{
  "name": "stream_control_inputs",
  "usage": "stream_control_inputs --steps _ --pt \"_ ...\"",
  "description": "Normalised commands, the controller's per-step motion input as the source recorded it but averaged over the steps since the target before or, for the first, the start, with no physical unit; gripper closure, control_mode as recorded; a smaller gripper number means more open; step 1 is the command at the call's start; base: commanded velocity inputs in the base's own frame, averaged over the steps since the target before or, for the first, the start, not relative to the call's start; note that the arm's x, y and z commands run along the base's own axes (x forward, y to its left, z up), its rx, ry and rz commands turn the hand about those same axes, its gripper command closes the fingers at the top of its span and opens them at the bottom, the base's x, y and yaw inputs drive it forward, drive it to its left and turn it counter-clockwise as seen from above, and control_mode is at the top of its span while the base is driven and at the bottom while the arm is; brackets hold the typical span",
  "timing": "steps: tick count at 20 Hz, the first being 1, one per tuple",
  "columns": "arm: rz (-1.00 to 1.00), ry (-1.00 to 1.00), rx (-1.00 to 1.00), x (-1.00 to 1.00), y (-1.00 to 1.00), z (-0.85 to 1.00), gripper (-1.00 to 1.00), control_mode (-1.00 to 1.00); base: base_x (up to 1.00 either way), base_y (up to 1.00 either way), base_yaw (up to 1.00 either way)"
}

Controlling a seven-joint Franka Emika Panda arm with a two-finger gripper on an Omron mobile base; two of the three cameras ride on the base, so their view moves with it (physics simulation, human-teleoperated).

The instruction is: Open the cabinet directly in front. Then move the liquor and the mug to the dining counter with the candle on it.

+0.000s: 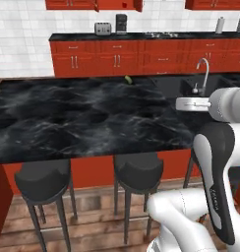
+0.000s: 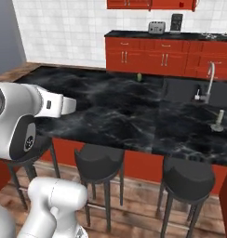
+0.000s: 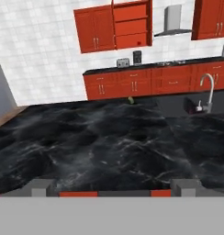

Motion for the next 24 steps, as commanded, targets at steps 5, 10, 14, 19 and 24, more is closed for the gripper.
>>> stream_control_inputs --steps 5,10,14,19,24 --pt "0.00 0.00 0.00 0.00 0.00 0.00 -1.00 1.00 0.00 1.00 0.00" --pt "0.00 0.00 0.00 0.00 0.00 0.00 -1.00 1.00 -0.02 1.00 0.00" --pt "0.00 0.00 0.00 0.00 0.00 0.00 -1.00 1.00 0.00 1.00 0.00" --pt "0.00 0.00 0.00 0.00 0.00 0.00 -1.00 1.00 0.01 1.00 0.00" --pt "0.00 0.00 0.00 0.00 0.00 0.00 -1.00 1.00 0.14 1.00 0.00"
